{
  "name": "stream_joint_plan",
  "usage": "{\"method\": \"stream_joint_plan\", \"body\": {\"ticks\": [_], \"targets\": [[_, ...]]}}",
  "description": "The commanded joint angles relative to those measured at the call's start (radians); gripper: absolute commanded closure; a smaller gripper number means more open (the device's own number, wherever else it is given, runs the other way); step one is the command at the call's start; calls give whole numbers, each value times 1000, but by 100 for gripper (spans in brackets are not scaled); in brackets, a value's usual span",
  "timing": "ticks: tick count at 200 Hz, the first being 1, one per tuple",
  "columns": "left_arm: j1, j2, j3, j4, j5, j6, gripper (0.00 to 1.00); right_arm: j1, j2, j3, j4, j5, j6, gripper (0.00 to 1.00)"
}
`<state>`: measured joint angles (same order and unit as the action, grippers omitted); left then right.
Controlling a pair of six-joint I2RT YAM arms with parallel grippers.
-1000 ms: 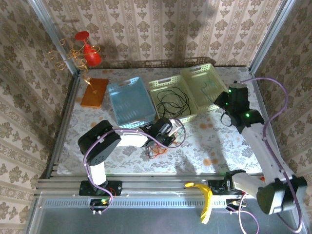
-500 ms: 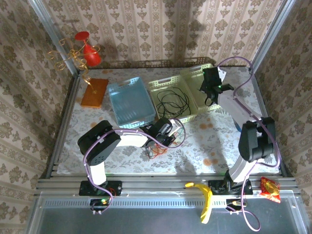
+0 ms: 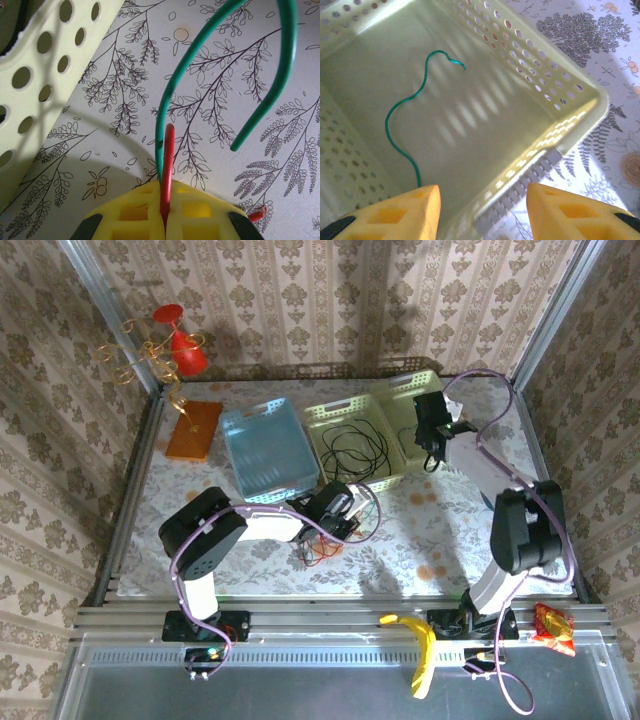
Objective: Untangle the cables
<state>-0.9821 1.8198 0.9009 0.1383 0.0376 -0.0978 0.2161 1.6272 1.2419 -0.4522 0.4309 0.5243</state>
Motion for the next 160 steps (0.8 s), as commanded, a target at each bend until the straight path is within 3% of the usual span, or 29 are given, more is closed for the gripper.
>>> {"method": "stream_joint_plan", "body": {"ticks": [1, 26, 61, 100, 160], "targets": [[-3, -7, -2, -94, -10, -8, 100, 41, -152, -77, -8, -152, -54, 50], [-4, -8, -1, -80, 12, 3, 100, 112, -289, -226, 23, -418, -78, 50], [8, -31, -2, -72, 59, 19, 100, 134, -349, -424, 132, -750, -33, 50], [46, -83, -19, -36, 186, 25, 100, 134, -296, -418, 106, -799, -89, 50], [46, -73, 19, -69, 242, 39, 100, 163, -266, -400, 133, -895, -136, 52]]}}
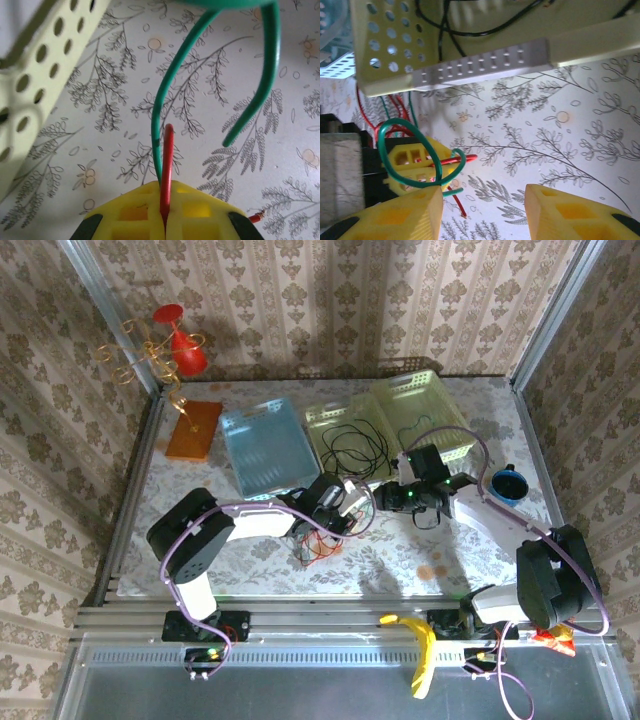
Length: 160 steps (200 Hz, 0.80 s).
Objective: Untangle the cables
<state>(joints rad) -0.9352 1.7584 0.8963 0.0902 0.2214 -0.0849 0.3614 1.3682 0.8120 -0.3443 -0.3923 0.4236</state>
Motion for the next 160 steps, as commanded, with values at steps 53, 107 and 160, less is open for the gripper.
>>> {"method": "stream_joint_plan", "body": {"ticks": [53, 107, 160], "targets": [[21, -7, 47, -45, 145, 25, 100, 46, 11, 50, 17, -117, -73, 52], [55, -12, 46, -61, 246, 32, 100, 51, -46, 41, -39, -119, -125, 52], [62, -52, -13, 20, 278, 58, 100, 62, -76, 24, -55, -171, -169, 51]]}}
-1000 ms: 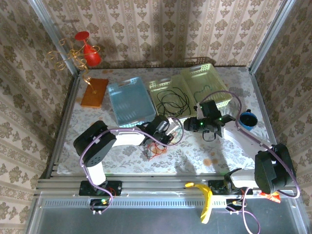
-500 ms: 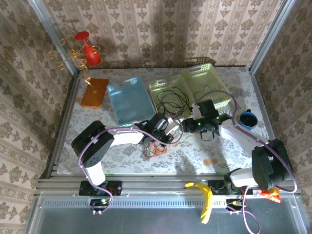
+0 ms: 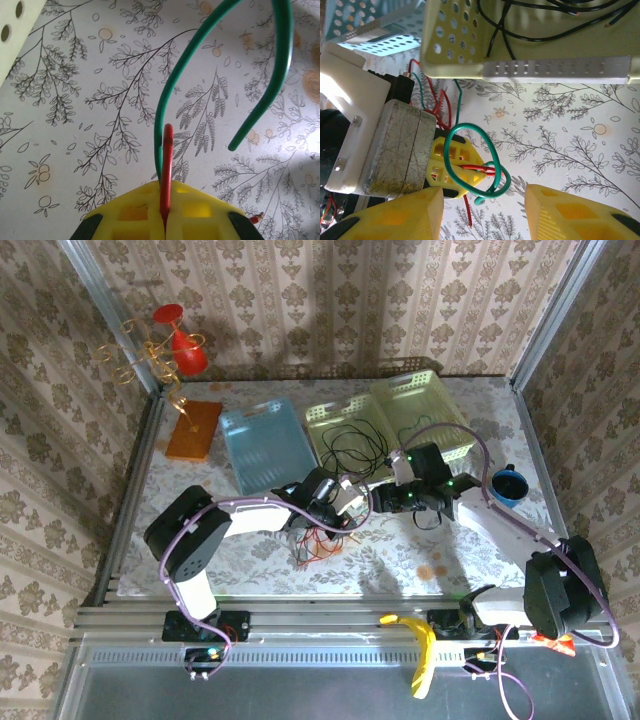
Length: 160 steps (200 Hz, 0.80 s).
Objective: Untangle the cables
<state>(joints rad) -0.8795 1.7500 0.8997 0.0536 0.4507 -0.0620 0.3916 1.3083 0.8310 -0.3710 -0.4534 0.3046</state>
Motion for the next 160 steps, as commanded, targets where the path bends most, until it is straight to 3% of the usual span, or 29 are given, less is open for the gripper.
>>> {"method": "stream_joint_plan", "body": {"ticks": [1, 53, 121, 153, 156, 160], "targets": [[6, -44, -16, 57, 50, 35, 100, 34, -16, 4, -27, -111, -50, 51], [19, -44, 6, 33, 102, 55, 100, 55, 19, 6, 31, -7, -36, 50], [20, -35, 20, 25, 124, 63, 100, 118, 141, 35, 75, 11, -52, 49], [24, -34, 21, 29, 121, 68, 100, 111, 124, 5, 108, 68, -21, 50], [24, -35, 19, 30, 120, 67, 94, 102, 118, -1, 115, 71, -16, 50], [24, -36, 18, 33, 118, 67, 76, 90, 108, -12, 123, 69, -6, 50]]}}
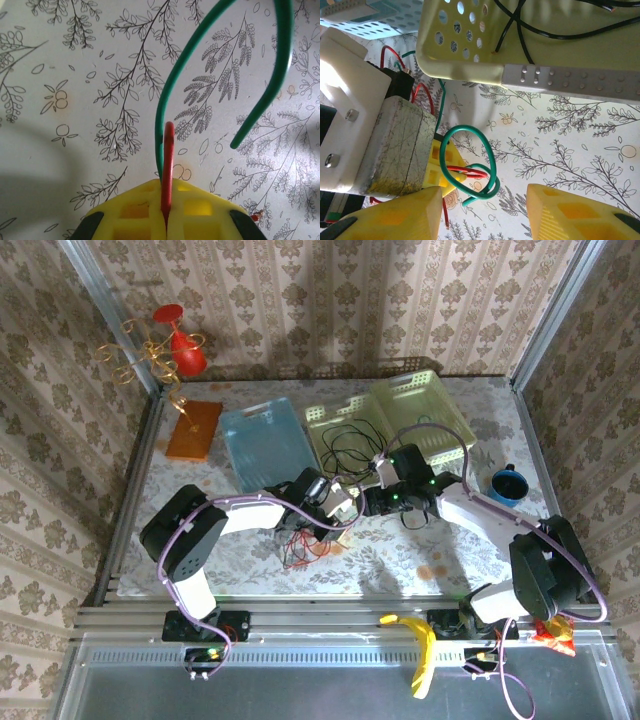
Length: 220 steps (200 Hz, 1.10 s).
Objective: Untangle the cables
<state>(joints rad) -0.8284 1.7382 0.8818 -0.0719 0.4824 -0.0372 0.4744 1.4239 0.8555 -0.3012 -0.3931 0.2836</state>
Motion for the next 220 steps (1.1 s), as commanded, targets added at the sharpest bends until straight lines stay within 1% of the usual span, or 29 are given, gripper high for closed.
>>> {"method": "stream_joint_plan", "body": {"ticks": [1, 4, 7, 13, 17, 28, 32, 52, 82, 107, 129, 149, 152, 164, 169, 189, 207, 220], "targets": [[-28, -24, 35, 160, 84, 43, 71, 4, -10, -39, 55, 9, 17, 50], [-29, -25, 34, 162, 79, 42, 58, -4, -18, -45, 59, 5, 23, 50], [-29, -26, 33, 164, 72, 41, 49, -15, -24, -51, 63, 4, 27, 50], [-31, -28, 28, 168, 66, 39, 40, -31, -25, -59, 63, 4, 32, 50], [-31, -28, 27, 171, 62, 40, 33, -40, -59, -64, 59, 9, 33, 50], [-35, -37, 22, 176, 39, 44, 3, -57, -90, -70, 37, 22, 24, 50], [-36, -42, 20, 178, 31, 48, 0, -60, -99, -70, 26, 29, 16, 50], [-47, -84, 9, 186, -25, 56, 0, -62, -144, -69, -26, 51, -15, 50], [-47, -219, -37, 214, -147, 20, 0, -37, -164, -51, -89, 46, -52, 50], [-31, -324, -84, 162, -250, -30, 0, -2, -137, -33, -103, 48, -62, 50], [-31, -374, -148, 99, -325, -50, 0, 49, -84, 3, -119, 102, -82, 51], [-35, -383, -205, 63, -393, -76, 12, 92, -39, 48, -130, 173, -90, 51], [-36, -384, -215, 62, -406, -80, 14, 96, -10, 55, -130, 179, -91, 52], [-46, -384, -248, 66, -493, -97, 26, 118, 28, 79, -129, 216, -90, 52], [-50, -384, -259, 71, -526, -103, 30, 127, 43, 89, -128, 232, -91, 52], [-61, -365, -288, 106, -614, -115, 31, 155, 106, 129, -130, 280, -91, 52], [-77, -334, -279, 129, -659, -106, 32, 171, 150, 157, -123, 316, -88, 53], [-84, -306, -266, 139, -660, -97, 33, 179, 182, 178, -117, 341, -92, 53]]}}
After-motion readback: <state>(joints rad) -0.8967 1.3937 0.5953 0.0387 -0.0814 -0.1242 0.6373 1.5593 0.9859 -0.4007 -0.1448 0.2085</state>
